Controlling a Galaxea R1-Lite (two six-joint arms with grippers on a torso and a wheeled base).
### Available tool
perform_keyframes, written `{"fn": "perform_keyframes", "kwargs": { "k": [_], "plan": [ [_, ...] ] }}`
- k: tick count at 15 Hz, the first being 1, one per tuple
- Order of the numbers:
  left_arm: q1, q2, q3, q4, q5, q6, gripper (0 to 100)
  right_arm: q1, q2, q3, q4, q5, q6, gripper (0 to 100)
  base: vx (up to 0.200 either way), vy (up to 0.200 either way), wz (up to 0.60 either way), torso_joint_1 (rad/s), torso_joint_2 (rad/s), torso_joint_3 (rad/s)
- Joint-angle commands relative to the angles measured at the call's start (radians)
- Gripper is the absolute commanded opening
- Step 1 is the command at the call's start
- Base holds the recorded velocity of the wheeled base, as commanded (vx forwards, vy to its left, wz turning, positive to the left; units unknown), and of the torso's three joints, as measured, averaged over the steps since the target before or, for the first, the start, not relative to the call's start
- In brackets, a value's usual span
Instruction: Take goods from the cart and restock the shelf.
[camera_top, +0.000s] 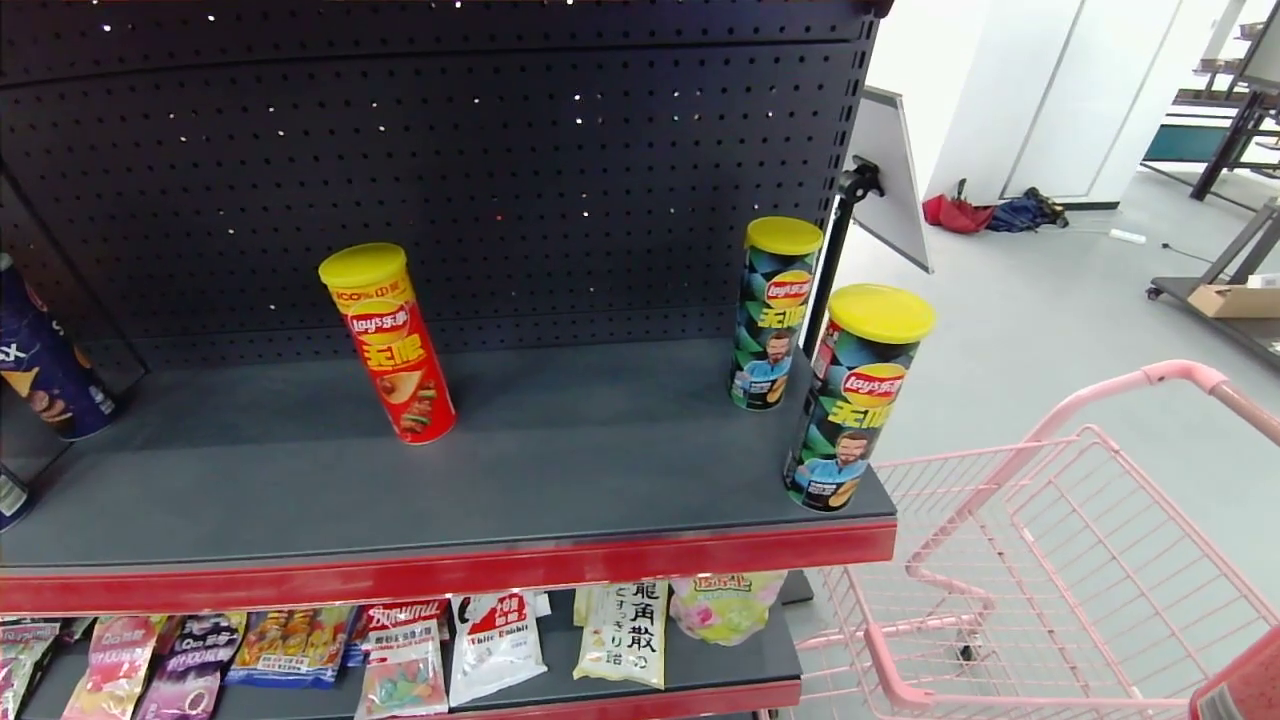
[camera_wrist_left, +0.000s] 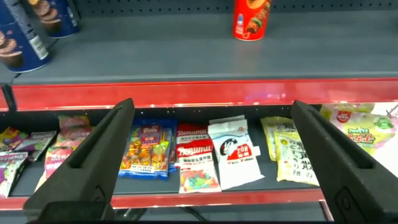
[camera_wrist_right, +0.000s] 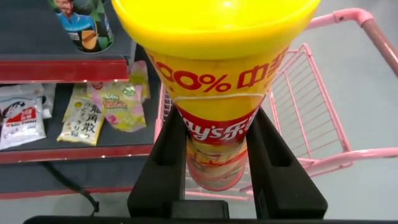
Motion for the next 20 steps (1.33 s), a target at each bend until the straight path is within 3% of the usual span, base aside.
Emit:
{"fn": "perform_keyframes", "kwargs": {
  "k": [1,20],
  "plan": [
    [0.0,0.001,0.0,0.0,0.0,0.001,100,0.028,-0.06,0.054,-0.023,0.002,0.0,0,0.0,0.2,0.0,0.002,0.0,0.002],
    [0.0,0.001,0.0,0.0,0.0,0.001,100,0.049,-0.117,0.093,-0.026,0.001,0.0,0,0.0,0.2,0.0,0.003,0.0,0.001]
  ]
}}
